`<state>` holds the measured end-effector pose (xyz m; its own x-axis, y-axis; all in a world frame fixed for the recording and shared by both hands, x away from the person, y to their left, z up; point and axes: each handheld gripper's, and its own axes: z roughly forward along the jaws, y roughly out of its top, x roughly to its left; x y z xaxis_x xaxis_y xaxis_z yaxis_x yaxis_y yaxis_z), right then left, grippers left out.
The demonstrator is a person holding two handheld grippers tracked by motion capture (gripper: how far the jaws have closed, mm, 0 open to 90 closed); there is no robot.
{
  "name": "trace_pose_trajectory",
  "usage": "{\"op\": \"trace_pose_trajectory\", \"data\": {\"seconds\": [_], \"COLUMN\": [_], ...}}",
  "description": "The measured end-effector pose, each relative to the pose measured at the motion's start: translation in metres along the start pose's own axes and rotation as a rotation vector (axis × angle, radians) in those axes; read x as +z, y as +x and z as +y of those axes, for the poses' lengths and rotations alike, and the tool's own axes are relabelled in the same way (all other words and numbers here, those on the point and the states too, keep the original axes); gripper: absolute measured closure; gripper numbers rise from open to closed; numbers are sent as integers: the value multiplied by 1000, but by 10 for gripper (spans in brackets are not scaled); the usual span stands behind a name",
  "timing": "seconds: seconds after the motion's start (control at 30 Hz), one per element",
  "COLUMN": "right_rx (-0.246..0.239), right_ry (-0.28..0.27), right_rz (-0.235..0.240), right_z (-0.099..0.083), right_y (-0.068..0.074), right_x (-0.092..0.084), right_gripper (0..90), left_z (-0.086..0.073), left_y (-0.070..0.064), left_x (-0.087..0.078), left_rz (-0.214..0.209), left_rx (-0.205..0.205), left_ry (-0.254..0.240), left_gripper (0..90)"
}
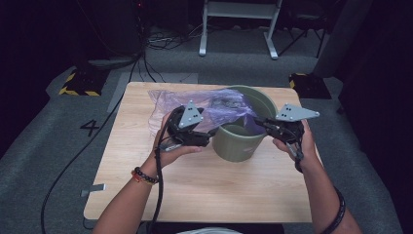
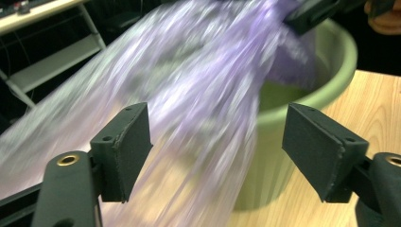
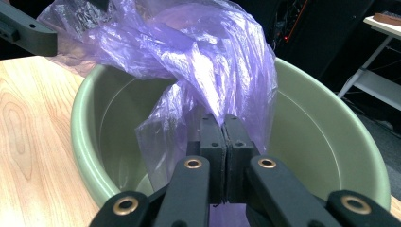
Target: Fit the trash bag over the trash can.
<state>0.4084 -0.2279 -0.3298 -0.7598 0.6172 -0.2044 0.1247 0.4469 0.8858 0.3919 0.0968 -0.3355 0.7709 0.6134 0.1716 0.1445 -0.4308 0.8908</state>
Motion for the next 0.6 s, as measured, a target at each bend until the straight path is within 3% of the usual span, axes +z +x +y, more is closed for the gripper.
{"op": "trace_pose_trajectory", "data": {"seconds": [0.1,0.33,0.37,0.4,0.57,0.6], "right_rx": [5,12,15,15,15,15], "right_ry": [1,7,6,6,10,11], "right_rz": [-2,-4,-6,-6,-9,-10], "right_z": [0,-3,-3,-3,-5,-5], "right_y": [-1,-4,-5,-5,-6,-6], "right_x": [0,-1,-2,-2,-3,-3], "right_gripper": [890,889,885,885,869,868], "left_z": [-12,-35,-36,-37,-39,-39], "left_y": [5,13,14,15,17,17], "left_x": [-4,-4,-4,-4,-2,-2], "left_rz": [-9,16,19,23,41,26], "left_rx": [-14,-8,-3,0,40,39], "left_ry": [23,80,83,83,92,85], "left_gripper": [242,346,440,440,721,786]}}
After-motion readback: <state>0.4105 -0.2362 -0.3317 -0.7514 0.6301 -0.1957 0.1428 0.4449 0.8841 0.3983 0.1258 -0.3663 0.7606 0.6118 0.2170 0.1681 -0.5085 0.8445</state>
